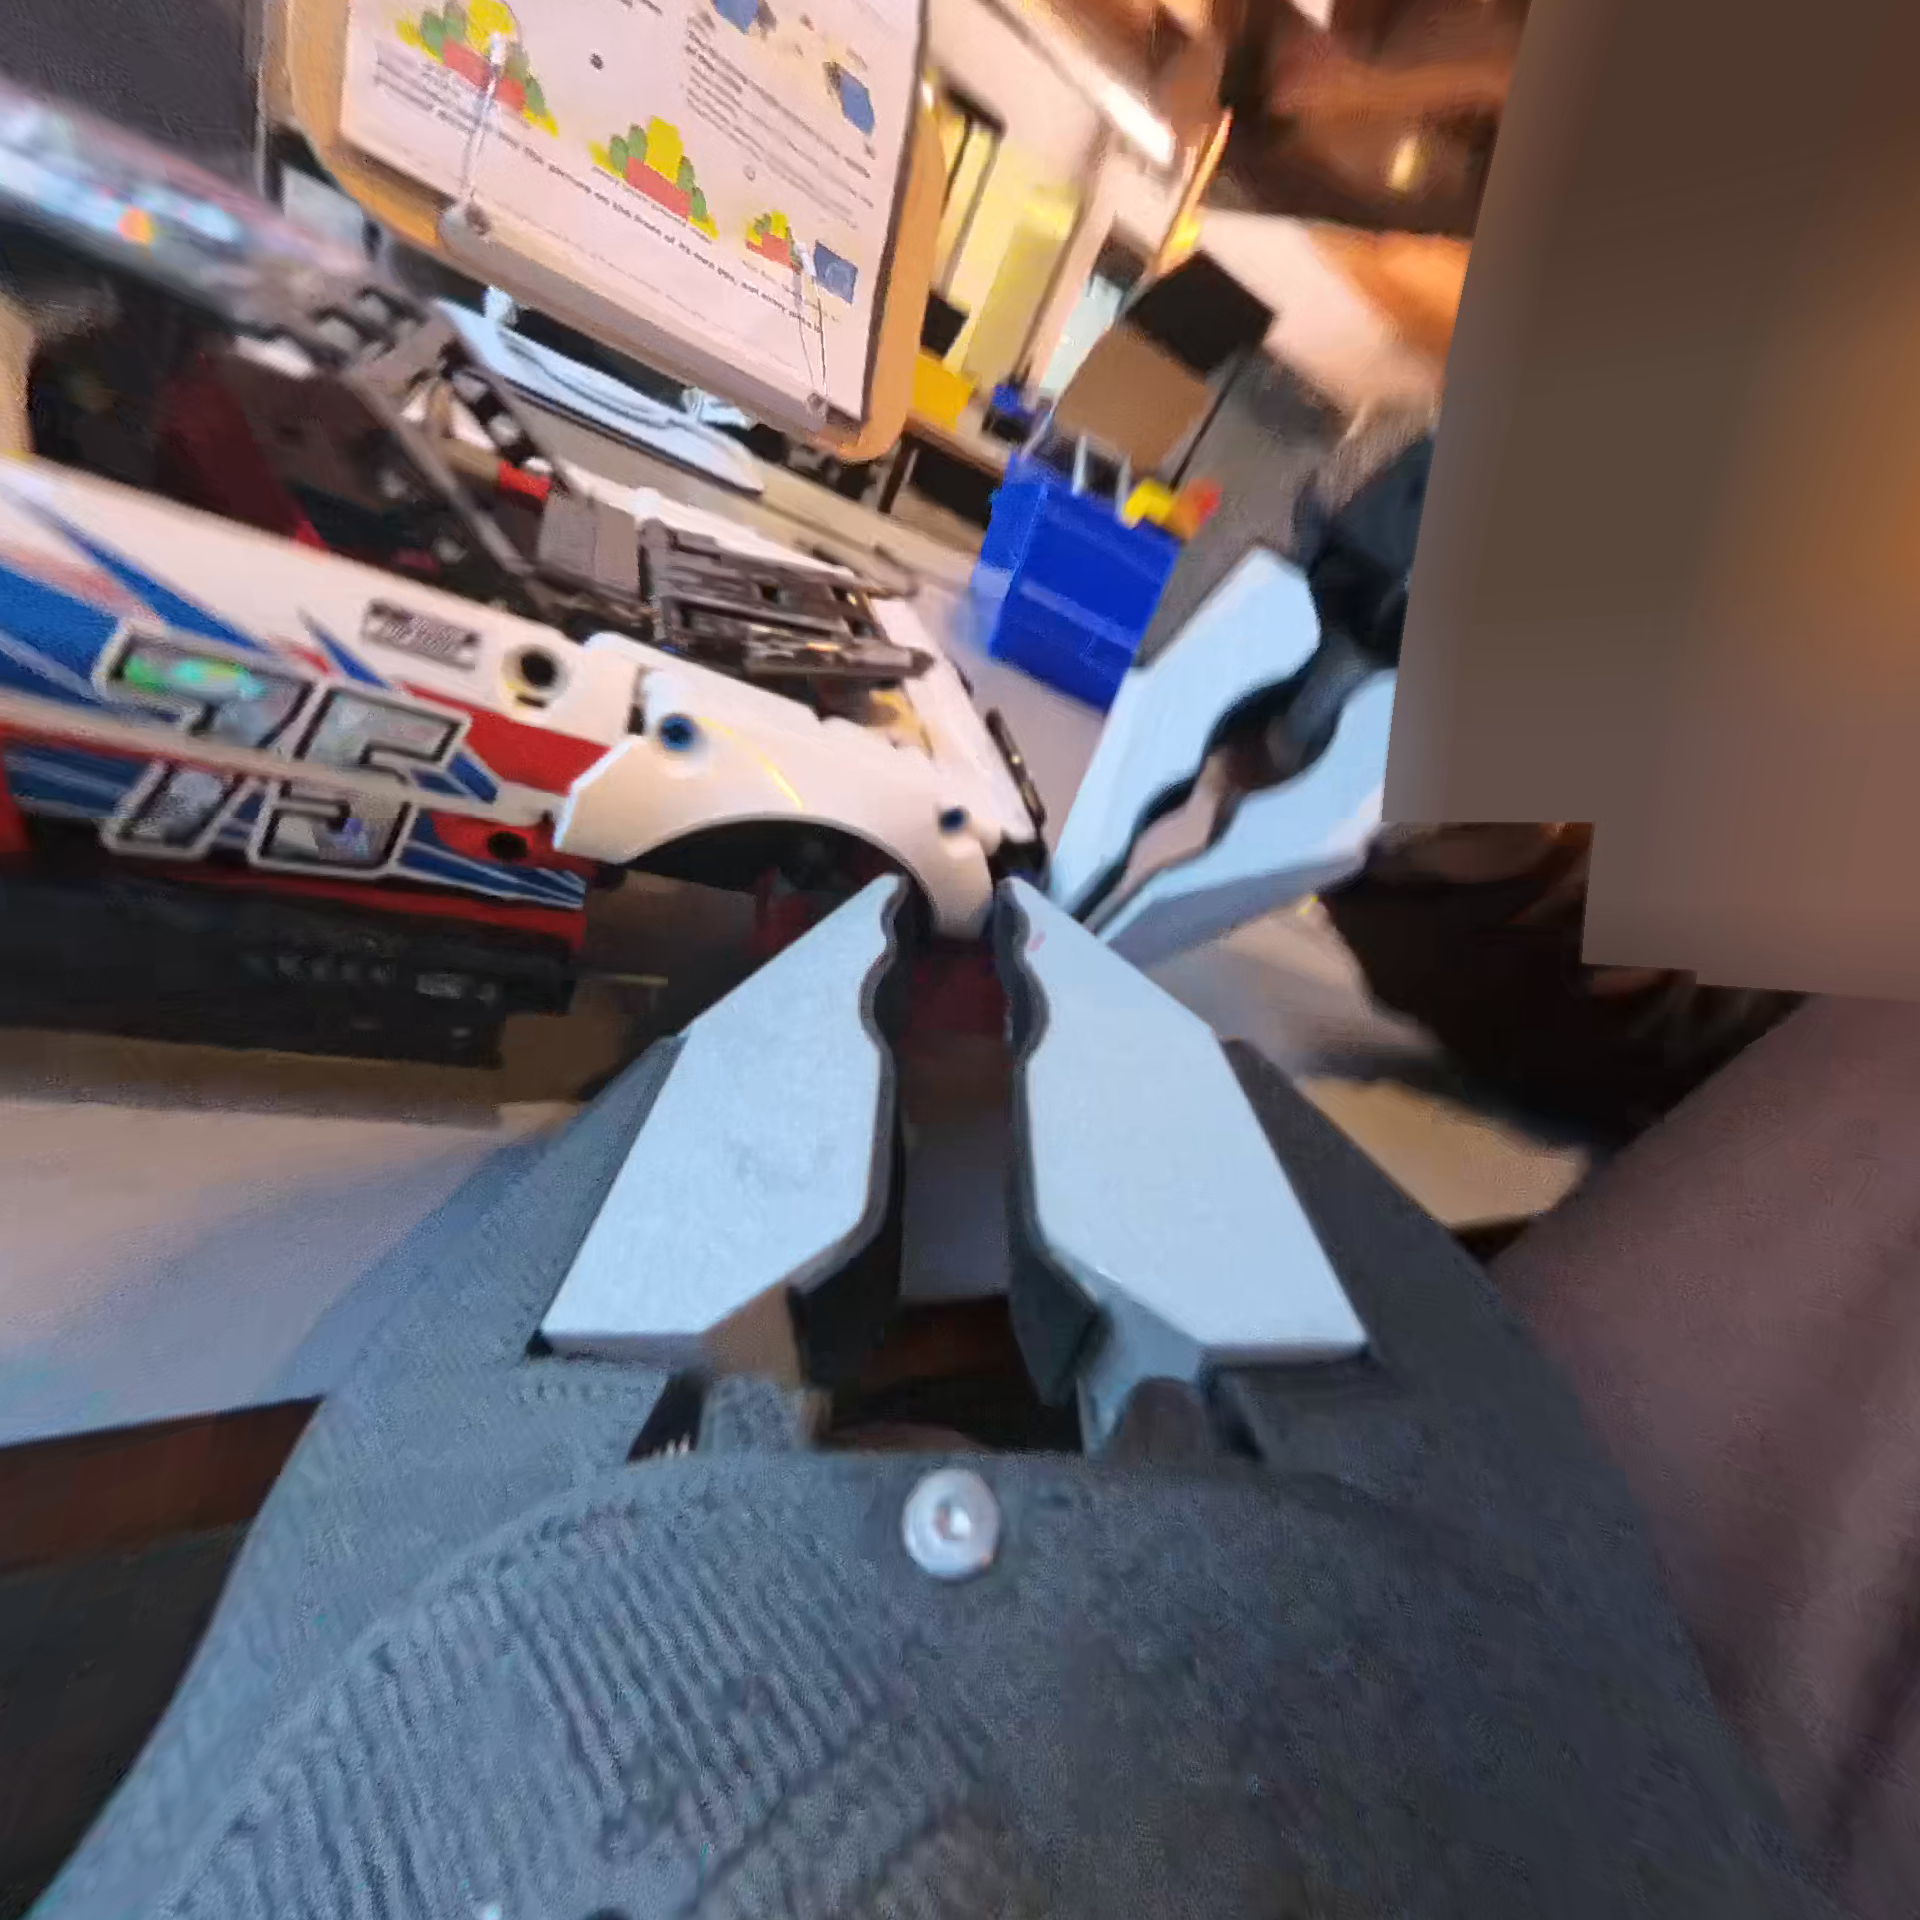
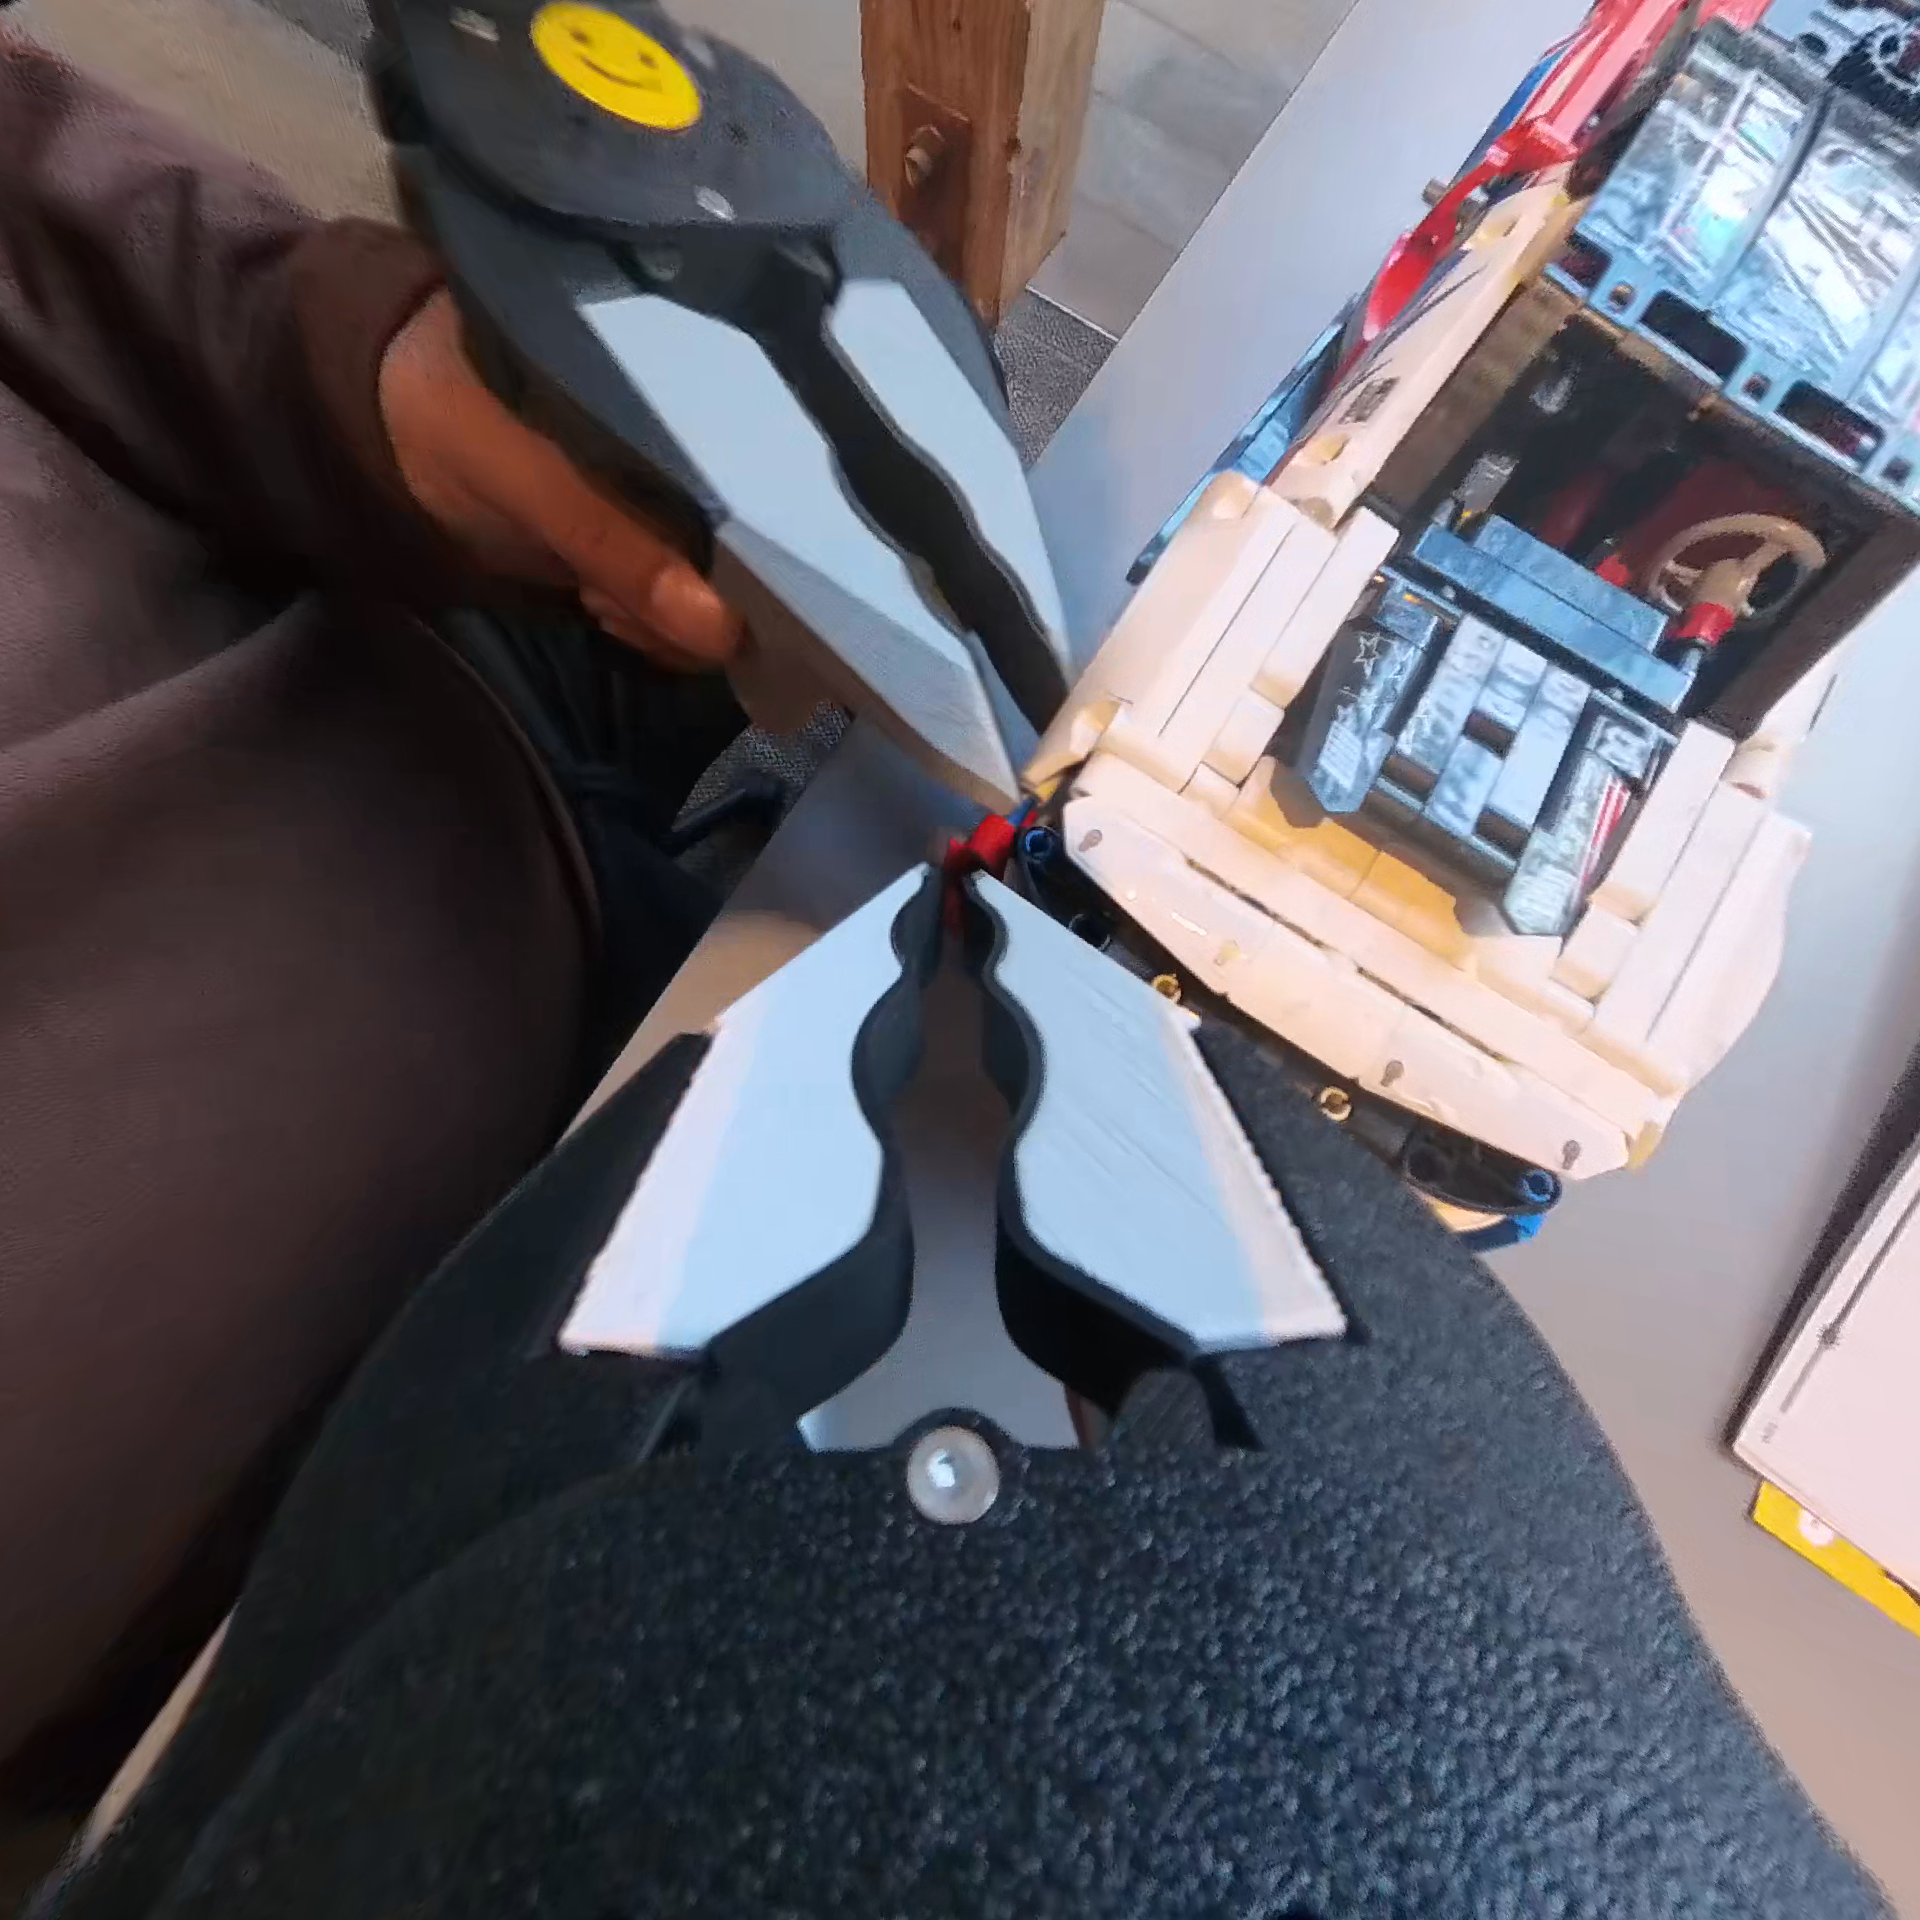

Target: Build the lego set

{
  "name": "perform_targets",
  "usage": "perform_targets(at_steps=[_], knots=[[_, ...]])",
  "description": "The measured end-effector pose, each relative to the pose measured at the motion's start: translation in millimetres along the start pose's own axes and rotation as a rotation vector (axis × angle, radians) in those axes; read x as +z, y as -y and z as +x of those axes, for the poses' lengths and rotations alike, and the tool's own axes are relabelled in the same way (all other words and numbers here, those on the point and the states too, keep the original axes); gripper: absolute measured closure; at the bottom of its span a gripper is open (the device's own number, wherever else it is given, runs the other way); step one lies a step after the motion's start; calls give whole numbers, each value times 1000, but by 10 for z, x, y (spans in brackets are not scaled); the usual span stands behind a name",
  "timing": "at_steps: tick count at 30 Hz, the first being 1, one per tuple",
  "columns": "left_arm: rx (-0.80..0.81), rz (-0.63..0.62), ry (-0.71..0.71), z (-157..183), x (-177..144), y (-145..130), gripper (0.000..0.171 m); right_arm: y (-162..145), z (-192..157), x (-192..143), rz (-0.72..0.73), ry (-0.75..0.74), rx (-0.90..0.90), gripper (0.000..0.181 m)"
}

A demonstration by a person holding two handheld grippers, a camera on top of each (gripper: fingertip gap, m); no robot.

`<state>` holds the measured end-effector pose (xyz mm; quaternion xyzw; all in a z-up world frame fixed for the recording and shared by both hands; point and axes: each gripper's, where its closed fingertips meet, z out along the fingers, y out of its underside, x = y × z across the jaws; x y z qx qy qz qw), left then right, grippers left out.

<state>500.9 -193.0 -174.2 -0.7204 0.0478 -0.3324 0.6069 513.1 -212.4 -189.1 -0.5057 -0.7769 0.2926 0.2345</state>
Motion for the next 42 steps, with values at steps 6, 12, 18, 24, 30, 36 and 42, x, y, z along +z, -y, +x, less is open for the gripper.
perform_targets(at_steps=[6, 12, 18, 24, 30, 36, 42], knots=[[426, -155, 144, 59, 0, -90, 149, 8, 45, -59, 13, 27, -25, 181], [567, -173, 189, 13, -4, -51, 136, -9, 27, -45, -17, 93, -50, 181], [587, -183, 160, 36, 44, -38, 138, -30, 39, -95, -33, 141, -93, 181], [555, -167, 168, -19, 53, -43, 138, 97, 133, -418, -40, 89, -289, 162], [513, -181, 158, -50, 108, -143, 144, 168, 498, -374, 48, 120, -352, 133], [486, -156, 165, -48, 100, -100, 134, 134, 354, -223, -12, 185, -426, 128], [455, -185, 158, -31, 123, -231, 137, 116, 346, -194, -170, 92, -638, 139]])
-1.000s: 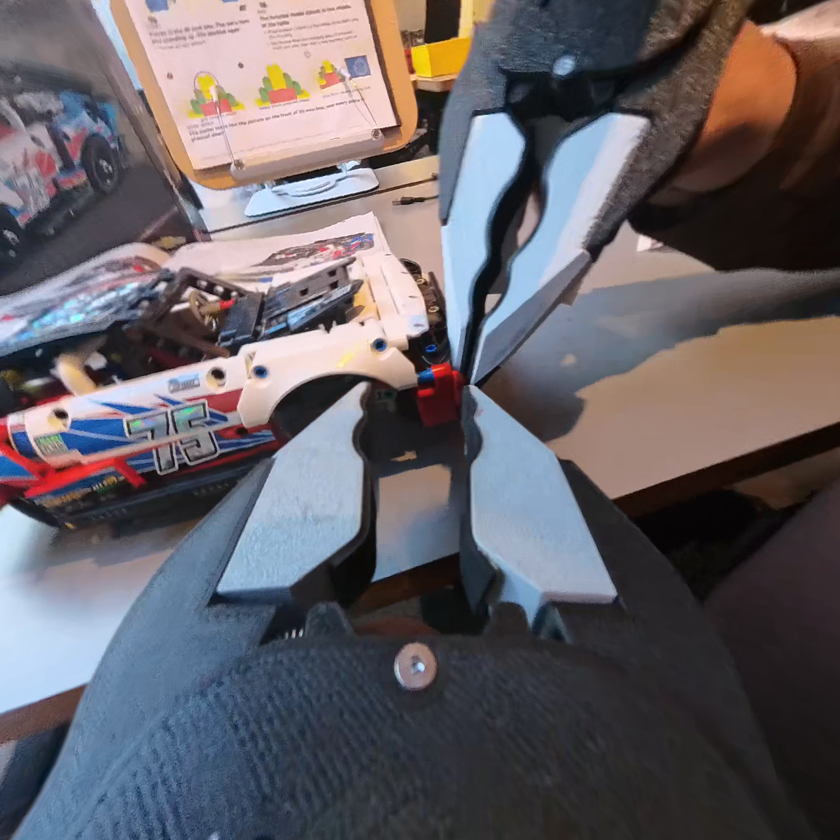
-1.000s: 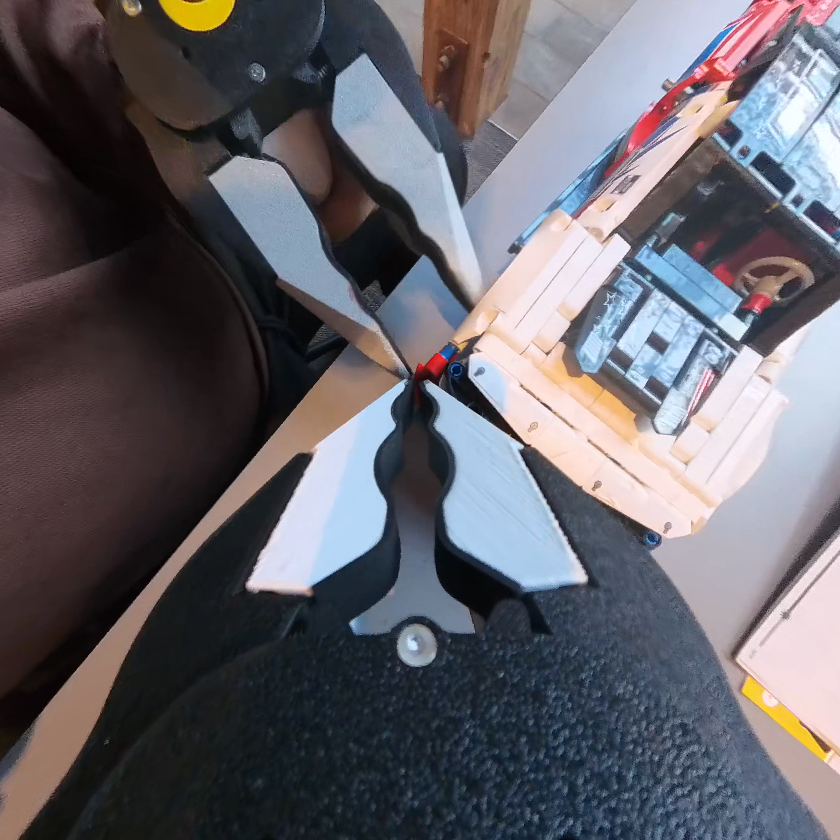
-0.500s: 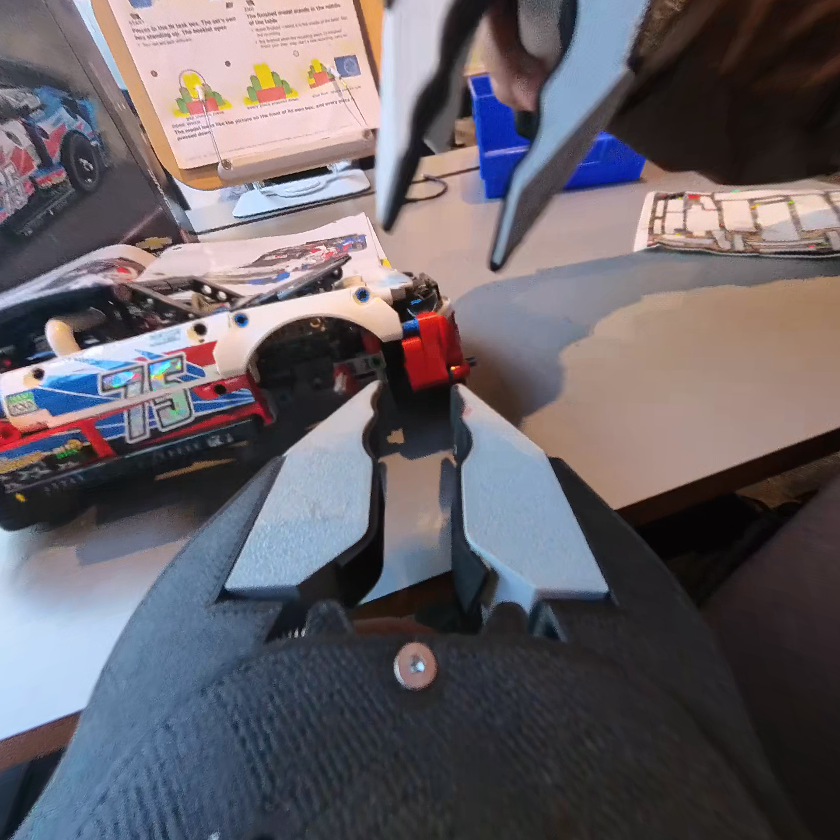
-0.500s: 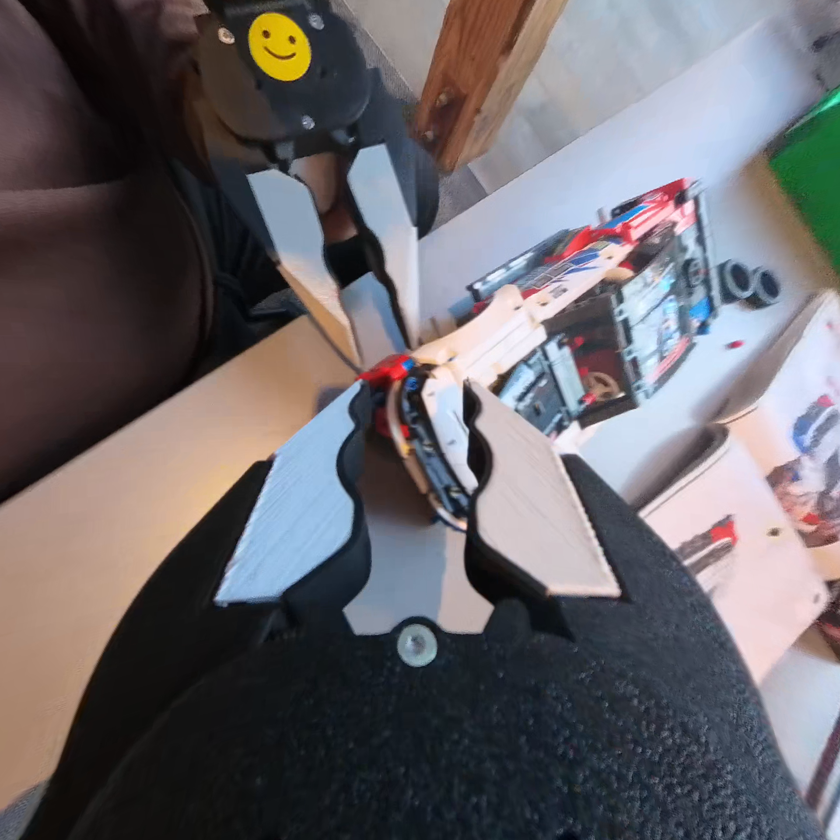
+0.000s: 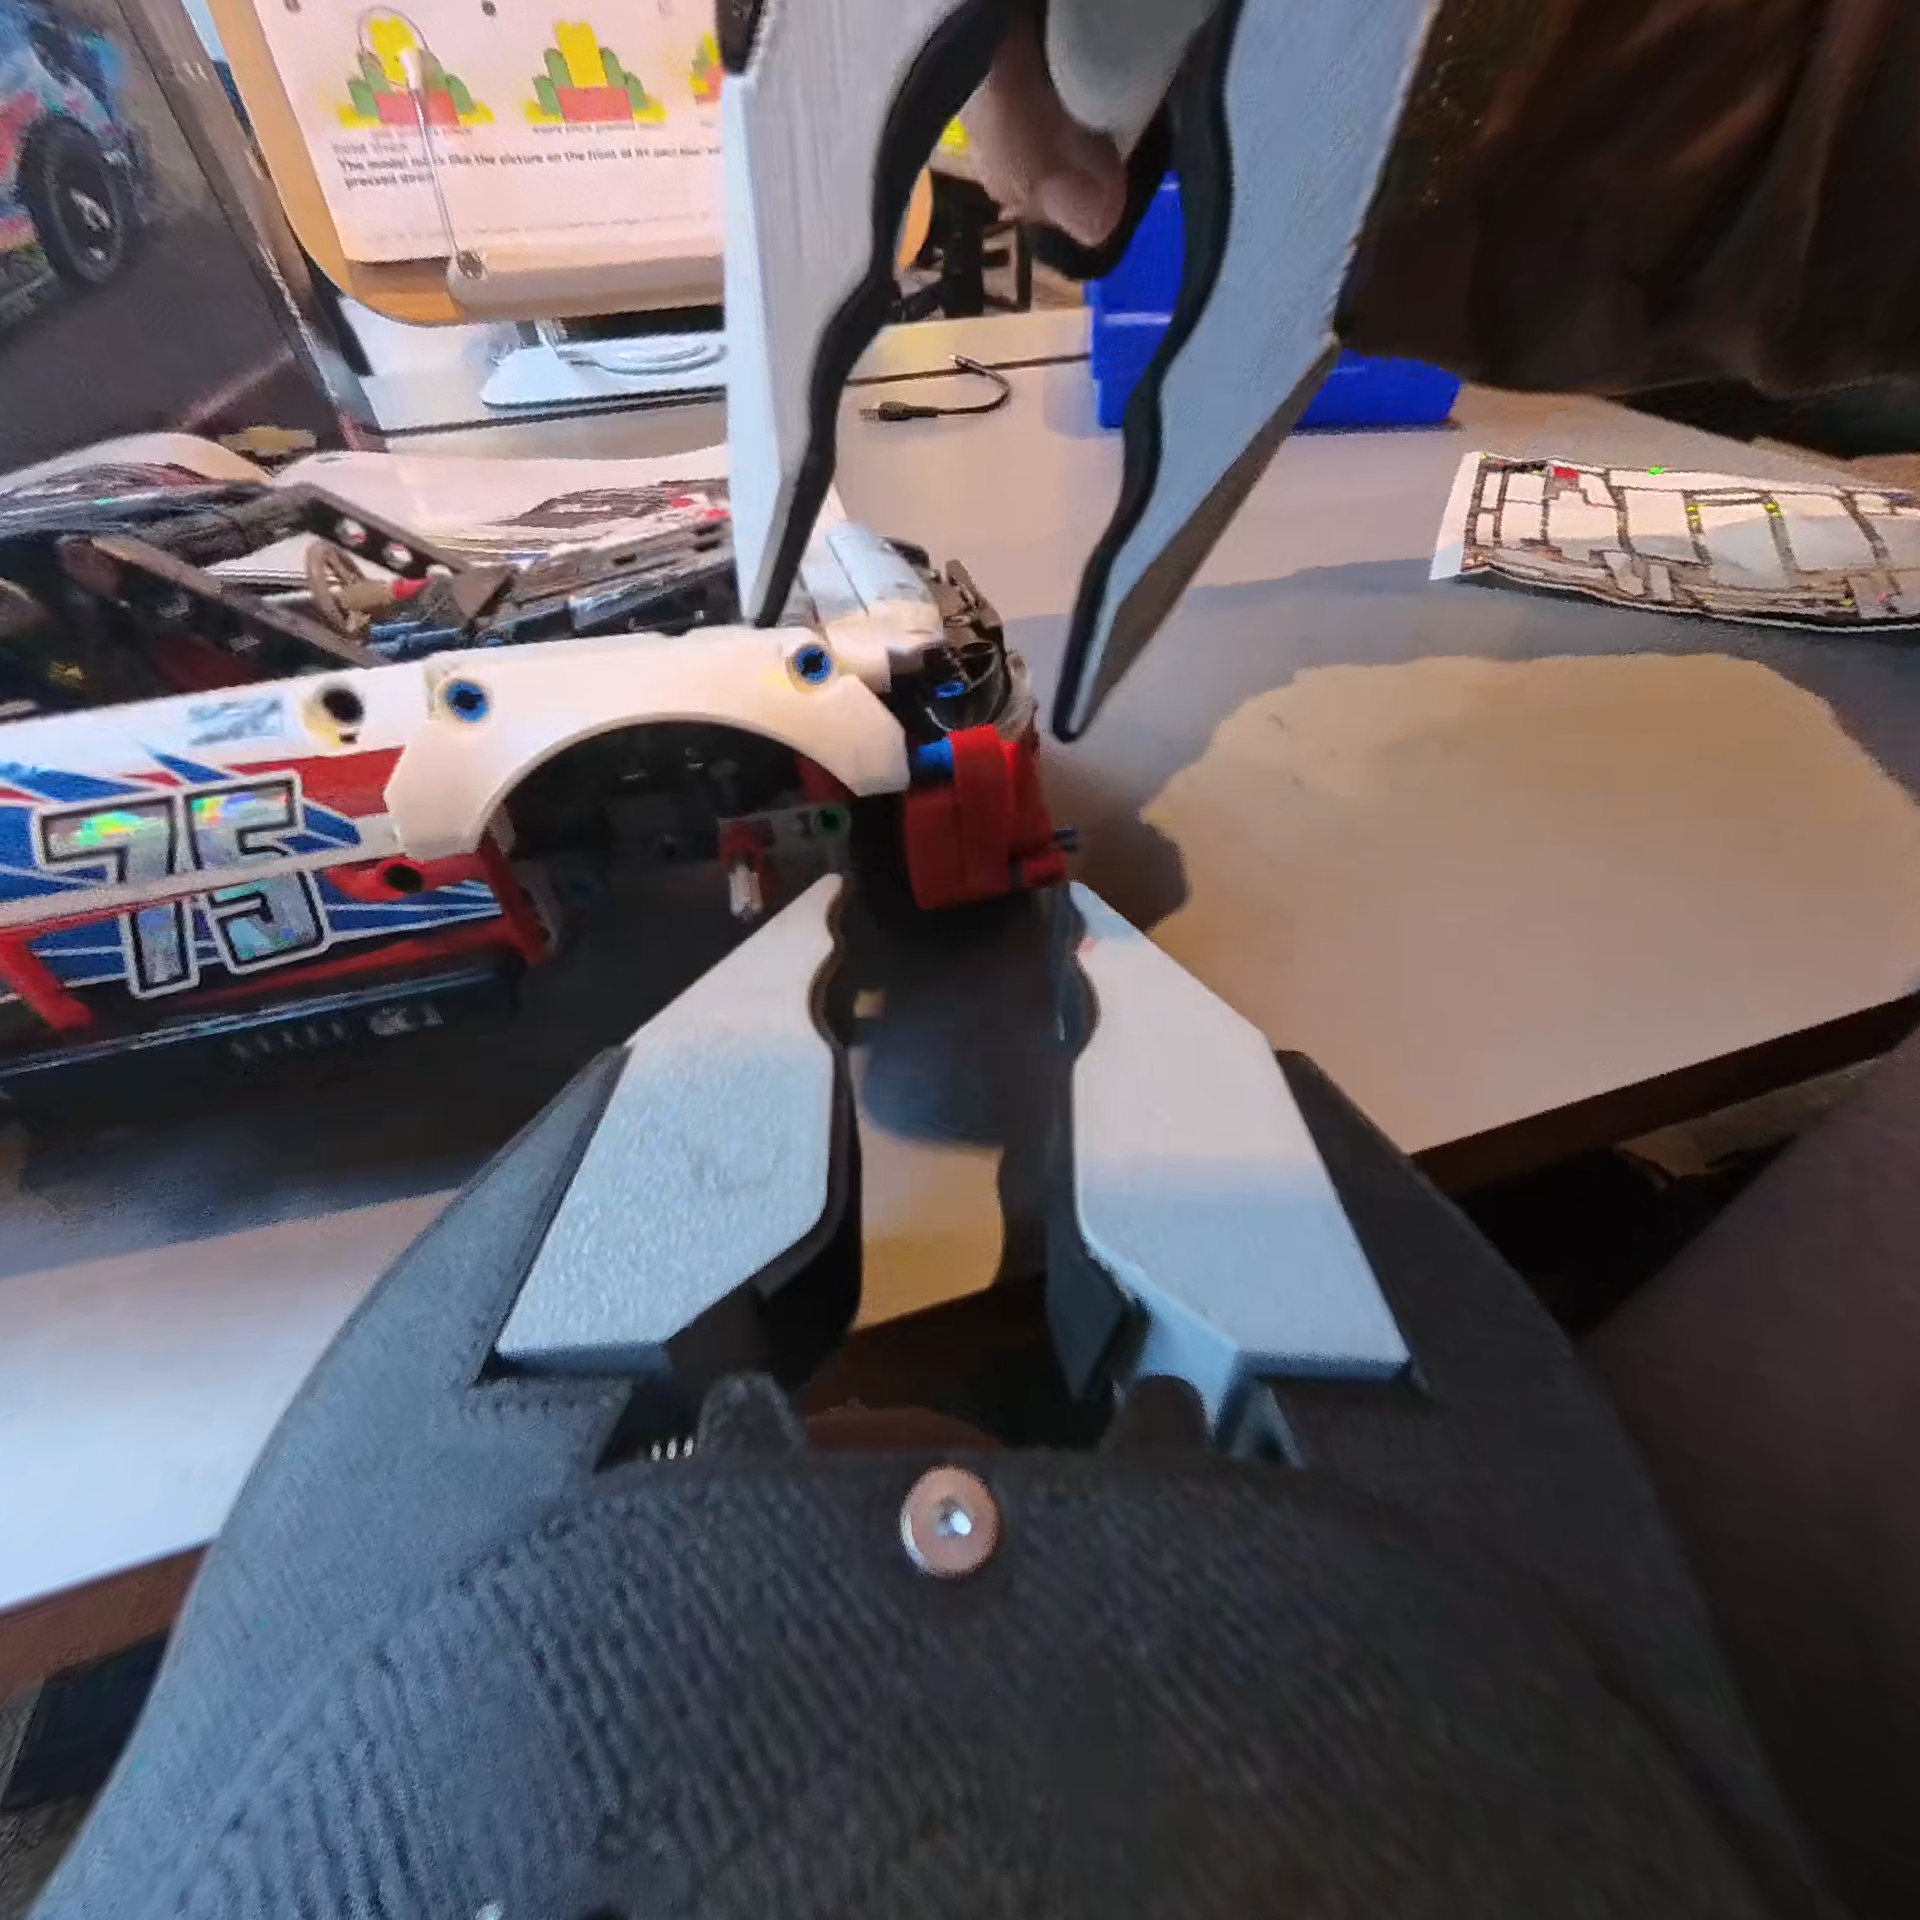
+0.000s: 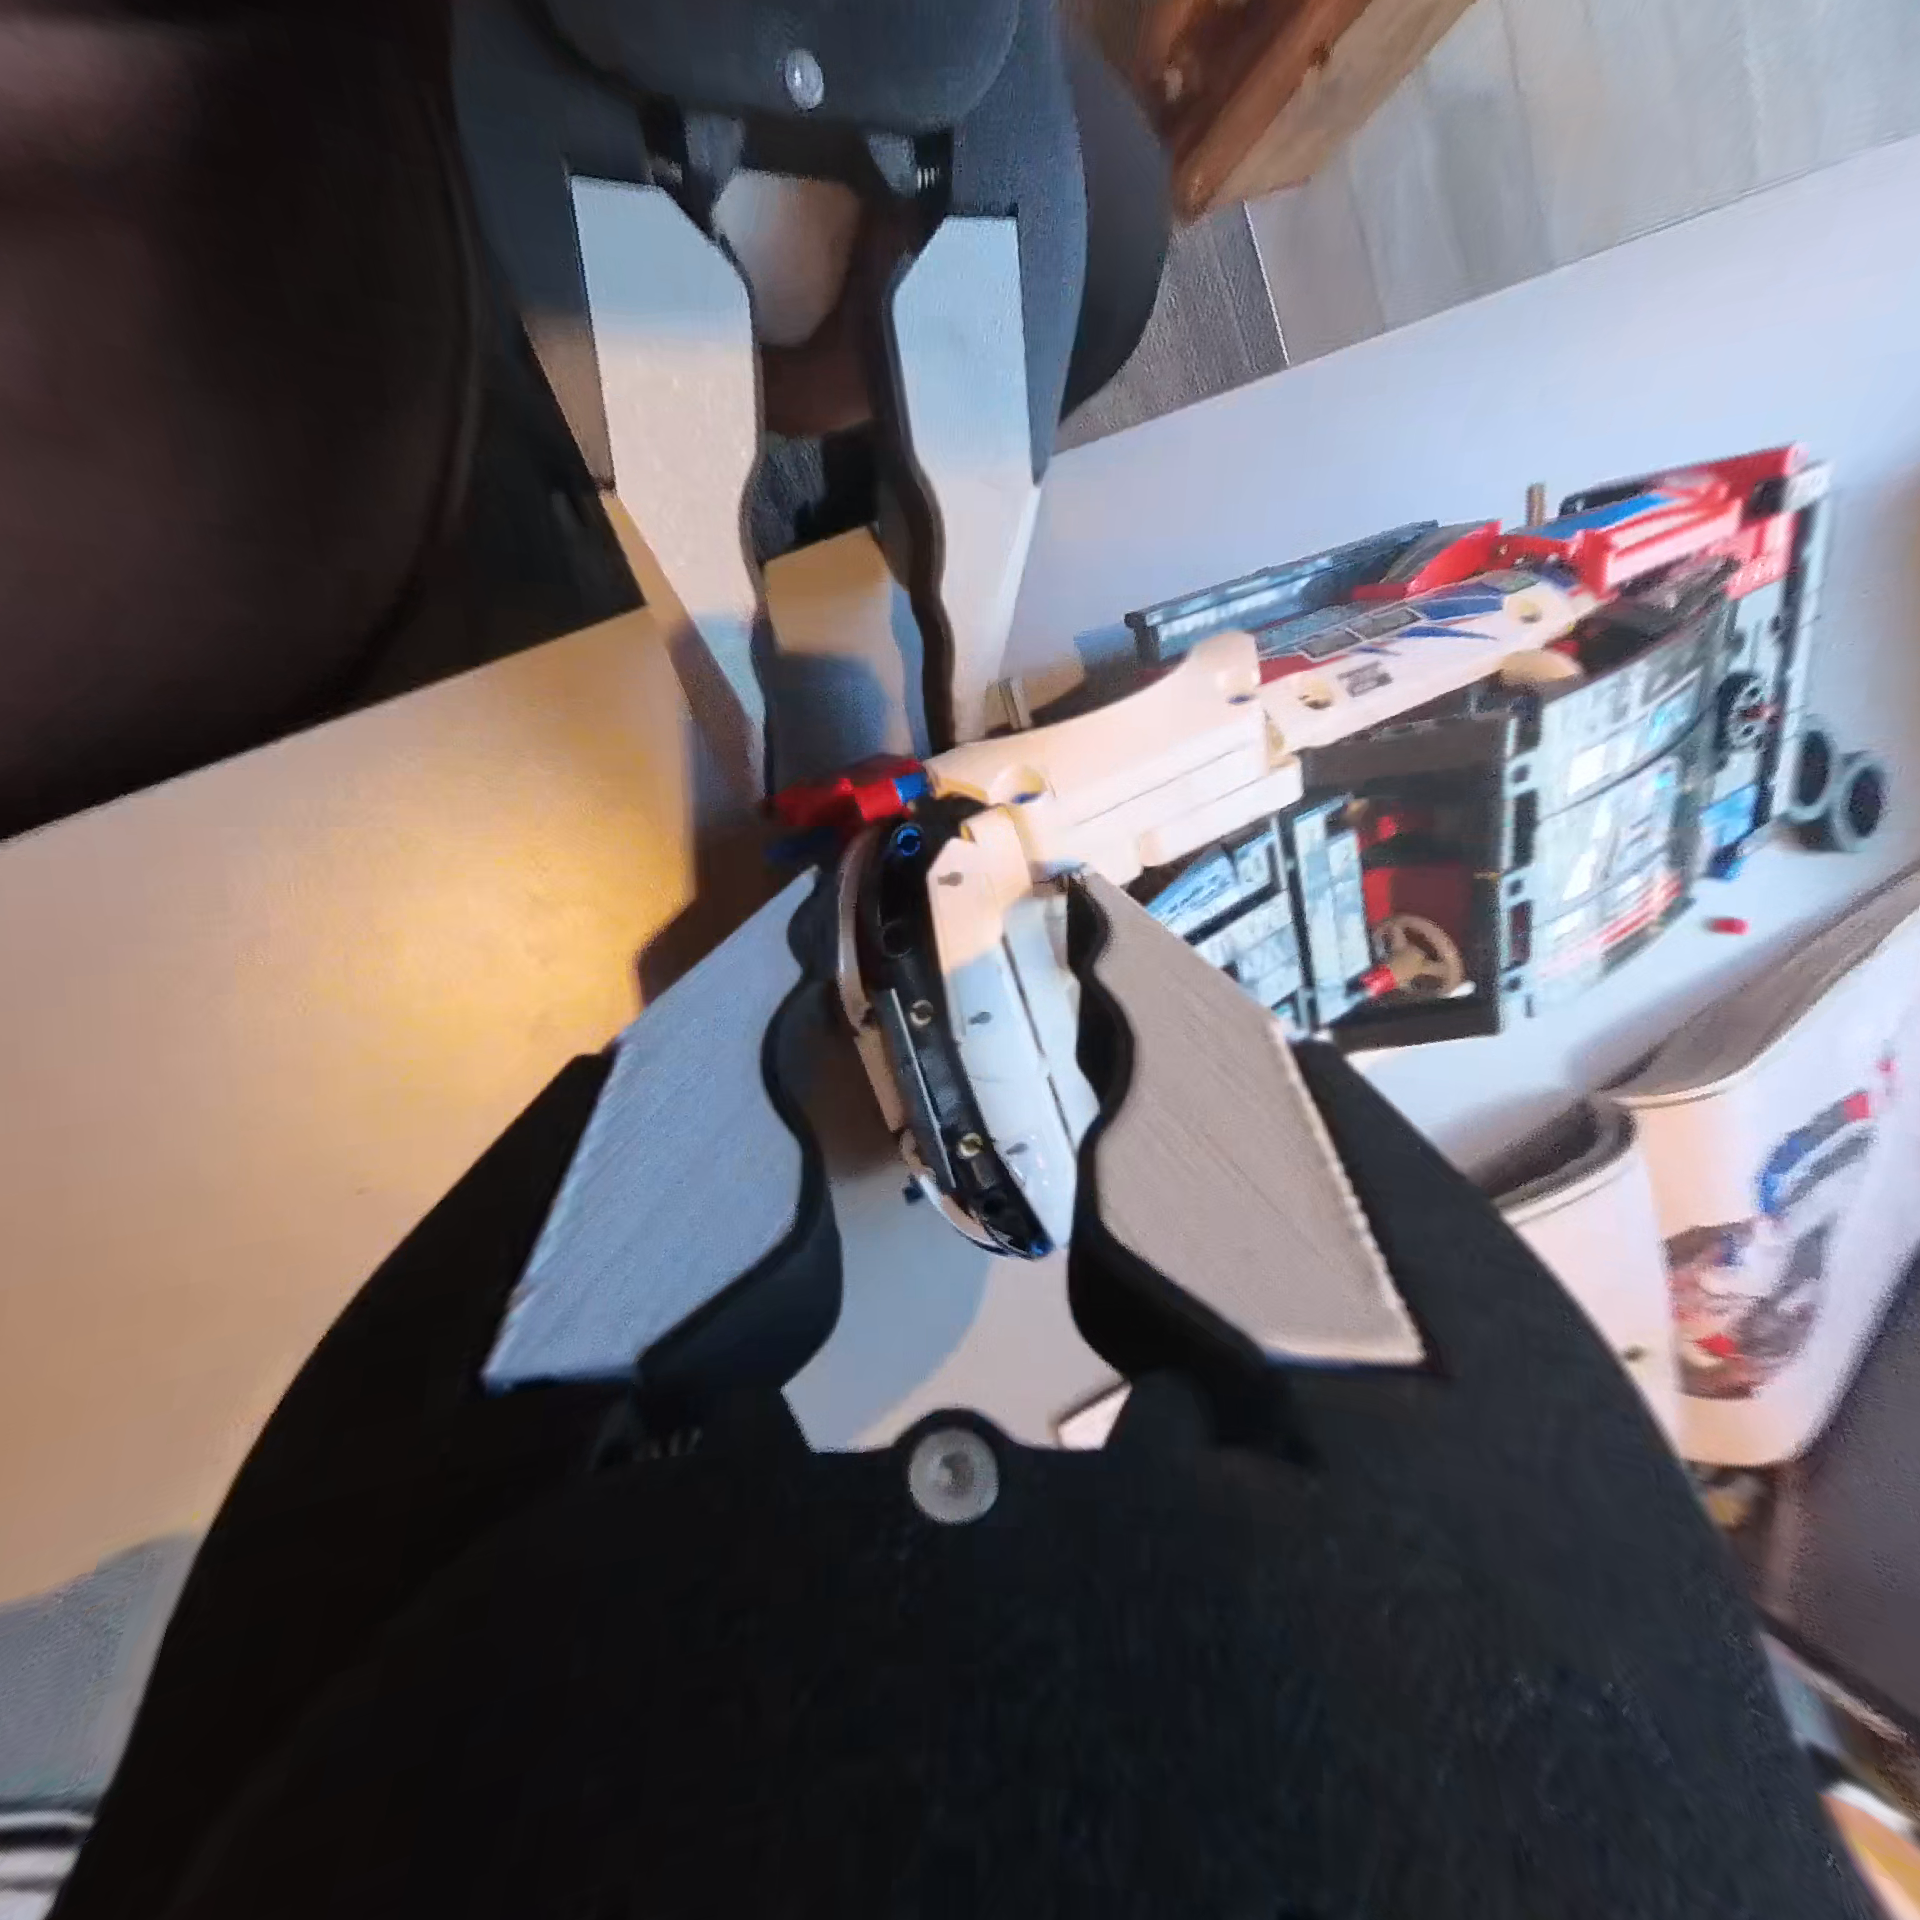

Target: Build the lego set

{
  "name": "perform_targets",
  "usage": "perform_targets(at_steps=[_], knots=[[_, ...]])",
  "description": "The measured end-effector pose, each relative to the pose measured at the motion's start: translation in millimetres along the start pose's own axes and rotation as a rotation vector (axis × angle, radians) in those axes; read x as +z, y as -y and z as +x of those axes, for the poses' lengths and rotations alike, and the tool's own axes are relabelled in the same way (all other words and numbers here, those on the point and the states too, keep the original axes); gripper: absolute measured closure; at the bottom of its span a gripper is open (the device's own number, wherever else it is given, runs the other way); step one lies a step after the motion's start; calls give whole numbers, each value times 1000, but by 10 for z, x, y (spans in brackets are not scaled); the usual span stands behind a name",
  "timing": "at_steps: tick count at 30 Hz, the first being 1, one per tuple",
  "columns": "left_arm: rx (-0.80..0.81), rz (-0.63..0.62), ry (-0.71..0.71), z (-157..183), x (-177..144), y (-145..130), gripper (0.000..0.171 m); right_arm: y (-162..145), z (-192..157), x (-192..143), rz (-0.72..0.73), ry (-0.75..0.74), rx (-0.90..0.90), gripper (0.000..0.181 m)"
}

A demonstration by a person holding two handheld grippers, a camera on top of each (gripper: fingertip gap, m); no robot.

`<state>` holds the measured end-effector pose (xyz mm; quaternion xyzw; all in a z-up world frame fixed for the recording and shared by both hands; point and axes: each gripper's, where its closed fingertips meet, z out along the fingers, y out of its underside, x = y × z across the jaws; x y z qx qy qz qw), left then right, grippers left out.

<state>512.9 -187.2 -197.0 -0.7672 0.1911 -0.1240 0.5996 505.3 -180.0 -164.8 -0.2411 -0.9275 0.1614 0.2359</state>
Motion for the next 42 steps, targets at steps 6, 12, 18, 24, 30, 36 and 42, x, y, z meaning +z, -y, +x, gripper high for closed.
perform_targets(at_steps=[6, 12, 18, 24, 30, 36, 42], knots=[[-20, 39, 4, 25, -87, 67, 141, 119, -58, 32, 60, 85, -20, 137], [-67, 22, -11, 35, -52, 20, 148, 159, -90, 121, 17, 69, -74, 140], [-112, 5, 18, 35, -45, 16, 148, 137, -108, 141, -51, 33, -175, 138], [-181, 12, 23, 23, -48, 26, 149, 132, -72, 149, -76, 21, -225, 143], [-263, 35, -12, 11, -52, 53, 149, 135, -81, 153, -45, 34, -195, 141], [-62, -27, 74, 24, -34, 23, 149, 129, -76, 172, -30, 34, -188, 146], [-138, -27, 68, 16, -62, -18, 147, 155, -93, 201, -19, 43, -198, 146]])
